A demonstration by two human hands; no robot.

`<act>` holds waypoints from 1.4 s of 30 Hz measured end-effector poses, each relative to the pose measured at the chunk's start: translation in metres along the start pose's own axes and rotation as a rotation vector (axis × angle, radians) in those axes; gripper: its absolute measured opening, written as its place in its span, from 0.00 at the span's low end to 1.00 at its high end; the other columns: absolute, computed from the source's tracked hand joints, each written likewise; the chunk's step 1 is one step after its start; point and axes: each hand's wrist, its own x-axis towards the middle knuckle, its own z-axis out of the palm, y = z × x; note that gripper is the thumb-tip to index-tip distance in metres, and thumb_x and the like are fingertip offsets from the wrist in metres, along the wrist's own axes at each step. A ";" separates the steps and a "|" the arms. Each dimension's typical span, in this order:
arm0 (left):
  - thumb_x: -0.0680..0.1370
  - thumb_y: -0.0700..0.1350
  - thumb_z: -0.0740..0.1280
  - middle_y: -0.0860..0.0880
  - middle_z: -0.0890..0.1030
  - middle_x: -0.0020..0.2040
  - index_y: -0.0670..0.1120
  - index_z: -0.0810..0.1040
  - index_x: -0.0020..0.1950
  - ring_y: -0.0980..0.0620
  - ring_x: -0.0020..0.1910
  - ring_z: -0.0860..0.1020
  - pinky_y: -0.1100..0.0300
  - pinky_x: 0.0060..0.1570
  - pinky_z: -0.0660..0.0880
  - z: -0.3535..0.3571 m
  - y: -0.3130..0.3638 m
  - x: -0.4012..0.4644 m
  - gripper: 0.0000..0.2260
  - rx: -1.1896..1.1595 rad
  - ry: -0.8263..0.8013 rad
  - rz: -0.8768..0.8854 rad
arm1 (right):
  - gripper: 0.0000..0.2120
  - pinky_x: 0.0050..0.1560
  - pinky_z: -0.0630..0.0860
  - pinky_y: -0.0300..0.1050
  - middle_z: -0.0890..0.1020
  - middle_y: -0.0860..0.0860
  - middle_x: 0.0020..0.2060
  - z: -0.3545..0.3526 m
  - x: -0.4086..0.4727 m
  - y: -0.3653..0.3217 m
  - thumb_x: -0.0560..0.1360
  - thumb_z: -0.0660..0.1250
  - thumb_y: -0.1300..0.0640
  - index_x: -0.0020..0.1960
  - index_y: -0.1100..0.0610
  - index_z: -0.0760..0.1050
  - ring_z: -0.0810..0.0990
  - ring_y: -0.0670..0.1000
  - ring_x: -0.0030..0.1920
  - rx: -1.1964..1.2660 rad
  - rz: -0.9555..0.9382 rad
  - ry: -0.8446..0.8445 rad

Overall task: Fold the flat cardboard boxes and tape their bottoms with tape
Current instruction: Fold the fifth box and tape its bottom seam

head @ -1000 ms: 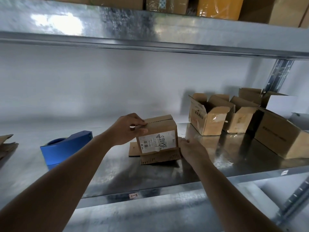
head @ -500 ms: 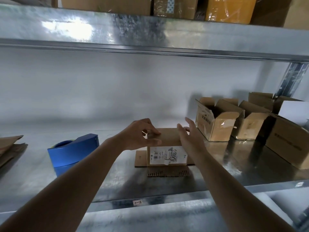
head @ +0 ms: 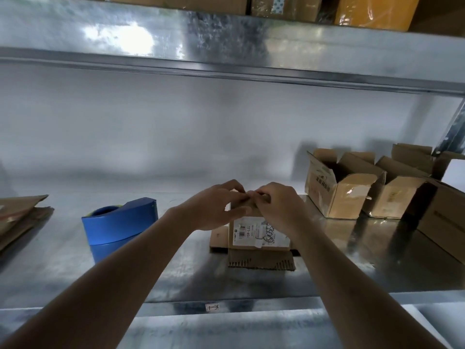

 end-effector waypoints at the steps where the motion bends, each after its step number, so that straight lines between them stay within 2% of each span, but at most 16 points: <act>1: 0.84 0.59 0.62 0.60 0.71 0.66 0.55 0.77 0.72 0.55 0.56 0.76 0.60 0.51 0.74 -0.002 0.000 -0.002 0.18 0.053 -0.016 0.009 | 0.12 0.44 0.77 0.44 0.82 0.42 0.44 0.001 0.000 -0.001 0.82 0.64 0.45 0.53 0.48 0.85 0.80 0.45 0.44 0.002 -0.005 0.026; 4: 0.85 0.61 0.58 0.60 0.70 0.71 0.55 0.73 0.75 0.54 0.62 0.76 0.56 0.58 0.75 -0.007 -0.005 -0.013 0.22 0.010 -0.056 -0.018 | 0.11 0.39 0.70 0.38 0.81 0.41 0.41 0.004 -0.001 -0.003 0.80 0.66 0.46 0.52 0.49 0.86 0.79 0.42 0.41 0.038 -0.031 0.055; 6: 0.86 0.60 0.55 0.58 0.71 0.72 0.54 0.73 0.77 0.56 0.66 0.74 0.56 0.64 0.74 -0.012 -0.015 -0.025 0.22 -0.078 0.026 -0.069 | 0.11 0.39 0.70 0.38 0.82 0.41 0.41 0.010 -0.001 -0.008 0.79 0.68 0.46 0.51 0.50 0.86 0.79 0.42 0.40 0.045 -0.037 0.069; 8: 0.86 0.56 0.56 0.55 0.74 0.67 0.51 0.75 0.76 0.57 0.60 0.76 0.55 0.64 0.74 -0.020 -0.028 -0.040 0.21 -0.046 0.179 -0.158 | 0.11 0.41 0.75 0.40 0.83 0.41 0.43 0.017 0.000 -0.017 0.78 0.68 0.46 0.50 0.49 0.86 0.80 0.42 0.42 0.057 -0.038 0.085; 10: 0.85 0.53 0.61 0.51 0.73 0.65 0.51 0.75 0.74 0.52 0.54 0.77 0.51 0.59 0.76 -0.031 -0.044 -0.059 0.18 0.112 0.225 -0.314 | 0.10 0.45 0.79 0.44 0.84 0.41 0.45 0.023 0.001 -0.028 0.78 0.69 0.46 0.50 0.49 0.86 0.80 0.42 0.43 0.082 -0.047 0.084; 13: 0.81 0.53 0.66 0.46 0.71 0.64 0.50 0.71 0.72 0.43 0.58 0.76 0.49 0.58 0.74 -0.046 -0.072 -0.093 0.20 0.344 0.132 -0.592 | 0.09 0.45 0.80 0.45 0.84 0.41 0.44 0.027 0.003 -0.043 0.77 0.70 0.47 0.50 0.49 0.86 0.81 0.42 0.43 0.094 -0.043 0.055; 15: 0.78 0.56 0.68 0.44 0.72 0.60 0.48 0.68 0.66 0.40 0.58 0.76 0.47 0.58 0.73 -0.052 -0.091 -0.116 0.22 0.433 0.050 -0.742 | 0.08 0.45 0.81 0.47 0.84 0.41 0.42 0.029 0.006 -0.048 0.77 0.70 0.47 0.49 0.48 0.86 0.81 0.42 0.42 0.071 -0.038 0.051; 17: 0.76 0.59 0.69 0.46 0.73 0.56 0.48 0.65 0.59 0.40 0.57 0.76 0.47 0.57 0.73 -0.055 -0.108 -0.137 0.22 0.417 -0.044 -0.869 | 0.06 0.45 0.82 0.49 0.84 0.41 0.42 0.029 0.007 -0.051 0.76 0.70 0.48 0.47 0.47 0.86 0.81 0.44 0.42 0.048 -0.035 0.044; 19: 0.77 0.59 0.69 0.46 0.77 0.53 0.48 0.66 0.55 0.43 0.52 0.76 0.49 0.53 0.74 -0.054 -0.123 -0.151 0.20 0.315 -0.069 -0.912 | 0.06 0.46 0.82 0.49 0.84 0.42 0.43 0.029 0.008 -0.054 0.77 0.71 0.50 0.48 0.48 0.86 0.82 0.46 0.43 0.029 -0.037 0.040; 23: 0.77 0.55 0.73 0.49 0.78 0.45 0.49 0.73 0.49 0.45 0.45 0.77 0.54 0.40 0.70 -0.053 -0.133 -0.156 0.13 0.187 0.048 -0.789 | 0.07 0.47 0.82 0.50 0.84 0.42 0.45 0.032 0.005 -0.053 0.77 0.71 0.50 0.51 0.49 0.85 0.82 0.45 0.45 0.048 -0.039 0.057; 27: 0.74 0.45 0.78 0.54 0.79 0.39 0.48 0.76 0.45 0.50 0.39 0.75 0.57 0.36 0.69 -0.053 -0.120 -0.146 0.11 -0.111 0.318 -0.625 | 0.08 0.47 0.82 0.46 0.83 0.40 0.44 0.032 0.001 -0.048 0.79 0.69 0.48 0.53 0.49 0.85 0.81 0.42 0.44 0.072 -0.062 0.049; 29: 0.70 0.40 0.82 0.58 0.82 0.42 0.50 0.80 0.47 0.52 0.40 0.76 0.62 0.38 0.72 -0.056 -0.113 -0.140 0.14 -0.329 0.420 -0.486 | 0.09 0.47 0.80 0.44 0.83 0.40 0.44 0.032 0.000 -0.046 0.80 0.68 0.47 0.54 0.49 0.84 0.81 0.41 0.45 0.071 -0.077 0.044; 32: 0.67 0.41 0.83 0.61 0.85 0.49 0.55 0.82 0.54 0.58 0.48 0.81 0.69 0.48 0.75 -0.065 -0.096 -0.131 0.20 -0.368 0.414 -0.259 | 0.10 0.48 0.79 0.43 0.84 0.41 0.48 0.031 -0.002 -0.044 0.82 0.66 0.46 0.60 0.47 0.81 0.81 0.42 0.47 0.057 -0.121 0.032; 35: 0.65 0.43 0.82 0.59 0.86 0.52 0.51 0.83 0.58 0.60 0.52 0.82 0.68 0.53 0.76 -0.074 -0.080 -0.117 0.22 -0.412 0.400 -0.174 | 0.11 0.46 0.83 0.47 0.85 0.41 0.52 0.031 -0.005 -0.041 0.84 0.64 0.47 0.66 0.42 0.70 0.83 0.45 0.49 0.049 -0.180 0.032; 39: 0.64 0.44 0.82 0.57 0.86 0.54 0.46 0.84 0.60 0.59 0.55 0.82 0.66 0.57 0.77 -0.080 -0.075 -0.104 0.25 -0.401 0.423 -0.121 | 0.15 0.39 0.81 0.44 0.82 0.41 0.44 0.030 -0.007 -0.041 0.85 0.62 0.49 0.69 0.45 0.62 0.82 0.43 0.40 0.046 -0.207 0.023; 42: 0.64 0.45 0.82 0.57 0.86 0.55 0.48 0.84 0.61 0.56 0.58 0.82 0.64 0.59 0.77 -0.083 -0.072 -0.093 0.25 -0.373 0.444 -0.098 | 0.16 0.34 0.73 0.39 0.79 0.41 0.37 0.027 -0.010 -0.044 0.86 0.54 0.43 0.71 0.46 0.60 0.79 0.44 0.35 0.135 -0.218 0.018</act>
